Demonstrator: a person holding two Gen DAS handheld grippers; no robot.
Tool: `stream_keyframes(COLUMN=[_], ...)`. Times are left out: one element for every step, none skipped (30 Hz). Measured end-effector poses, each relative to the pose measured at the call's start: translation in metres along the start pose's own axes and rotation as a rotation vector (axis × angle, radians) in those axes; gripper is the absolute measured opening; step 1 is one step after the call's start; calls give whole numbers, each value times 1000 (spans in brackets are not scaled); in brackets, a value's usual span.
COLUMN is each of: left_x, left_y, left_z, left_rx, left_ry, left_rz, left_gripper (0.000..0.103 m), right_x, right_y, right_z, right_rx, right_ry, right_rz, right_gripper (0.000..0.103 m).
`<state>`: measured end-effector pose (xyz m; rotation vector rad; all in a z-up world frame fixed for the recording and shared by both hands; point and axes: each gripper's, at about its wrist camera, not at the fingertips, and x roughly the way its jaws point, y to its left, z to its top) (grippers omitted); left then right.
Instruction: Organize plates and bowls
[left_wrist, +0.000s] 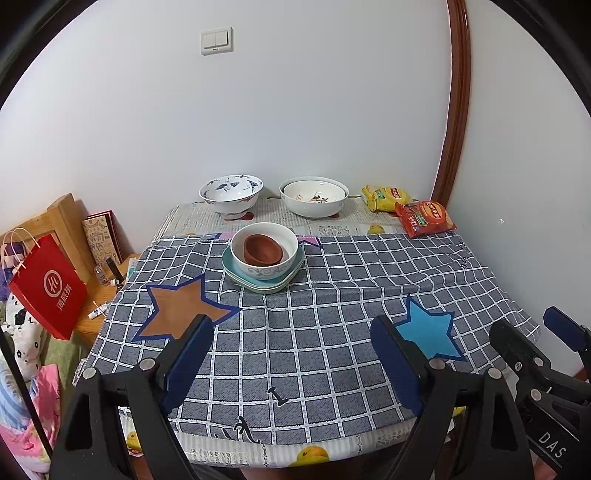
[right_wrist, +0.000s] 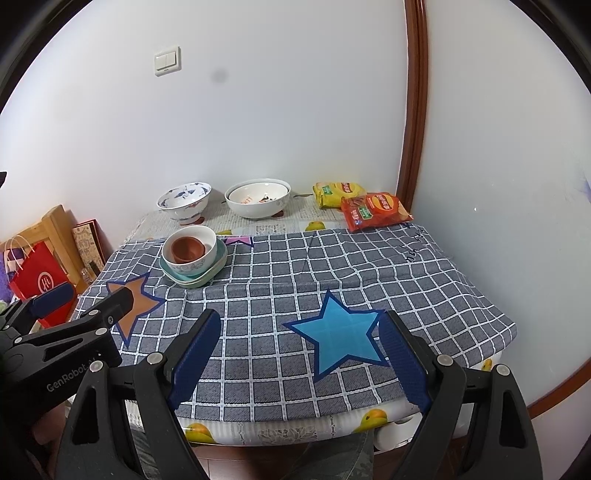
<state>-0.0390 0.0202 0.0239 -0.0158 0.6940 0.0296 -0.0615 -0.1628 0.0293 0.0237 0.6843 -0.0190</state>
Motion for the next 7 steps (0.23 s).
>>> stream_keyframes(left_x=[0, 0, 1, 1, 2, 3, 5], left_y=[0, 0, 0, 0, 0, 0, 0], left_z=[0, 0, 0, 0, 0, 0, 0], left_rx=[-1, 0, 0, 0, -1, -1, -1], left_ry=[-1, -2, -1, 0, 0, -1, 0], left_rz=[0, 0, 0, 1, 2, 1, 0], left_gripper=[87, 86, 87, 87, 87, 87, 87], right_x=[0, 0, 1, 1, 2, 2, 2], right_y=[0, 0, 0, 0, 0, 0, 1], right_z=[0, 0, 0, 0, 0, -1, -1], right_rx=[-1, -1, -2, -2, -2, -2, -3], right_ry=[0, 0, 0, 0, 0, -2, -3], right_rz=[-2, -2, -1, 0, 1, 1, 1], right_gripper=[87, 87, 87, 87, 87, 87, 87])
